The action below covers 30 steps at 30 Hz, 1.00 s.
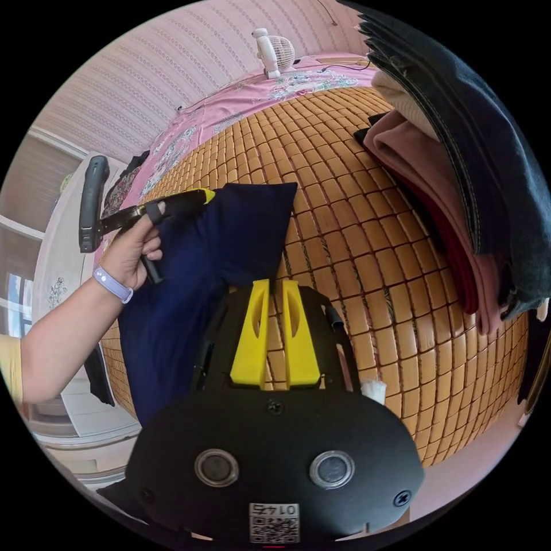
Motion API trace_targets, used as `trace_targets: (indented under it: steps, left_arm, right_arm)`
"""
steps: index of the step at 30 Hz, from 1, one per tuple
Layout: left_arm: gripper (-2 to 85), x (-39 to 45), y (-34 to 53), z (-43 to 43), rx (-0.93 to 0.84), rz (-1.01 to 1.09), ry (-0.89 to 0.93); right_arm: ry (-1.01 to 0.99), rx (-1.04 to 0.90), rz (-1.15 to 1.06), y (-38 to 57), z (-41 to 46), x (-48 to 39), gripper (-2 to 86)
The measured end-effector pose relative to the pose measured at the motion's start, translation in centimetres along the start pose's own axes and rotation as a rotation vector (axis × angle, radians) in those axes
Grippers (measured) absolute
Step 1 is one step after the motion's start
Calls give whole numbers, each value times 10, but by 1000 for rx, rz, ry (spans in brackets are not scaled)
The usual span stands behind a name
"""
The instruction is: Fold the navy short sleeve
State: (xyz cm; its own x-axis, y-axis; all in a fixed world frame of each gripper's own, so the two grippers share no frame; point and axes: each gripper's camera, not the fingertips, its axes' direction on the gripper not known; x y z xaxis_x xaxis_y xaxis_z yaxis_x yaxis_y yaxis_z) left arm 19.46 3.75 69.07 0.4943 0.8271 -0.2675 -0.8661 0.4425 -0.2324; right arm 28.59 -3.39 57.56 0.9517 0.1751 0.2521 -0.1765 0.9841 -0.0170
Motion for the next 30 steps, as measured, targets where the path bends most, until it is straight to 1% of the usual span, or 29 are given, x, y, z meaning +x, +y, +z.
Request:
trace_targets:
  steps: [1, 3, 6, 8, 10, 11, 13, 16, 18, 20, 23, 25, 26, 27, 28, 29, 30]
  left_arm:
    - [5, -7, 10, -18, 62, -22, 50]
    - [1, -19, 32, -44, 122, -59, 112]
    - [-4, -39, 82, -85, 159, -144, 123]
    - [-4, -57, 116, -107, 168, -223, 85]
    - [-3, -87, 163, -135, 174, -370, -1]
    - [-3, -96, 174, -141, 176, -410, -21]
    - [1, -128, 218, -163, 172, -571, -103]
    - [16, -161, 262, -181, 181, -726, -164]
    - [27, -178, 278, -191, 218, -782, -174]
    - [39, -194, 287, -198, 265, -807, -174]
    - [60, -219, 288, -198, 303, -829, -140]
    - [71, -236, 283, -193, 317, -820, -87]
    - [72, -239, 282, -191, 315, -812, -76]
    - [69, -245, 277, -186, 296, -791, -49]
    - [59, -251, 273, -181, 256, -778, -20]
    - [50, -253, 272, -179, 231, -779, -13]
    - [29, -259, 269, -174, 168, -792, 0]
  right_arm:
    - [7, 1, -11, 1, -3, -1, 41]
    - [47, 19, -63, 7, -16, -9, 44]
    - [98, 66, -131, 10, -30, -27, 44]
    - [76, 81, -187, 5, -31, -45, 44]
    - [41, 74, -251, -5, -24, -68, 44]
    - [21, 66, -306, -14, -15, -88, 44]
    - [4, 63, -396, -27, 2, -125, 46]
    - [-115, 26, -548, -49, 37, -196, 55]
    - [-178, -46, -660, -68, 69, -257, 67]
    - [-194, -88, -725, -83, 91, -296, 76]
    - [-148, -124, -786, -104, 121, -345, 82]
    - [-102, -183, -818, -113, 141, -365, 75]
    - [-81, -246, -835, -117, 154, -373, 54]
    - [-70, -309, -854, -119, 164, -380, 34]
    - [-65, -324, -866, -120, 166, -383, 24]
    - [-50, -320, -900, -121, 164, -388, 11]
    - [-34, -298, -942, -121, 157, -396, 4]
